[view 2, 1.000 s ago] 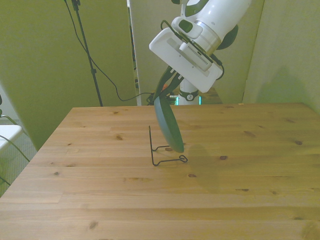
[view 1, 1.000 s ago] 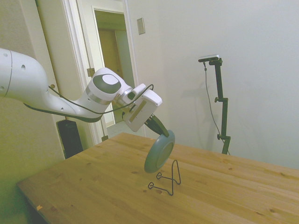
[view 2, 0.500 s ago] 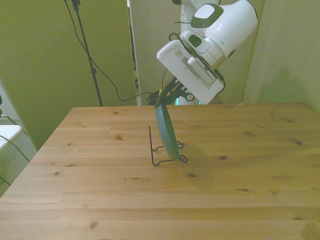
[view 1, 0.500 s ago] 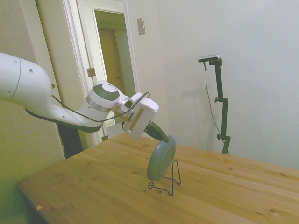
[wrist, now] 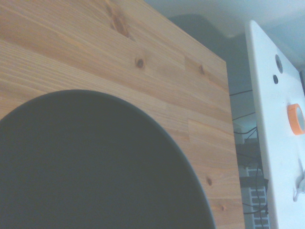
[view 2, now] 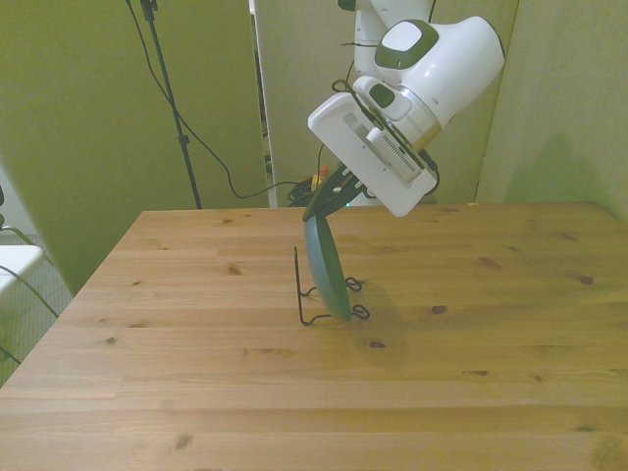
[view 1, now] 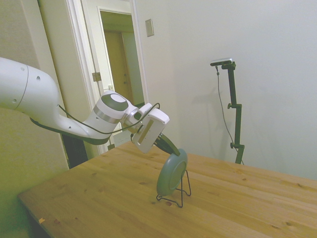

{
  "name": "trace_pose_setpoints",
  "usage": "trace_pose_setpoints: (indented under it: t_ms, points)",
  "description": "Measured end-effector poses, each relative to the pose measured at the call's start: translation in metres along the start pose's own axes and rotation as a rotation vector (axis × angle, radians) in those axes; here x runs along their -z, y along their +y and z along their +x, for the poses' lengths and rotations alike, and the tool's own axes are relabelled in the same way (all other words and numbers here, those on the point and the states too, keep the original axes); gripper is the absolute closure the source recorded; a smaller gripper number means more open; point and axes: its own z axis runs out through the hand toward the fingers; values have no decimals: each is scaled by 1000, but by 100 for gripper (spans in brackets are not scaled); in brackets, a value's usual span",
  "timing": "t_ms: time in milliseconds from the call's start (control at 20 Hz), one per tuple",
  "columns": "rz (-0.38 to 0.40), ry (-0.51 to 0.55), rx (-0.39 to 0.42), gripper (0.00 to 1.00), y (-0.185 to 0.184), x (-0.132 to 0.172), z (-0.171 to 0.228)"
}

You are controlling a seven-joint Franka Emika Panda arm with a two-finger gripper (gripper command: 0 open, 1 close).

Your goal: Load the plate

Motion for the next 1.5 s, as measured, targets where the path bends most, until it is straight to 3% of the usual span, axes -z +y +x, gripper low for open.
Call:
trace_pose_setpoints:
  t_ms: [350,400,1150,1500]
  points:
    - [1,20,16,100,0,-6,-1]
    - [5,22,16,0,1,-8,-1]
    - [25,23,16,0,5,-16,-2]
    - [89,-19,-54,0,7,10,9]
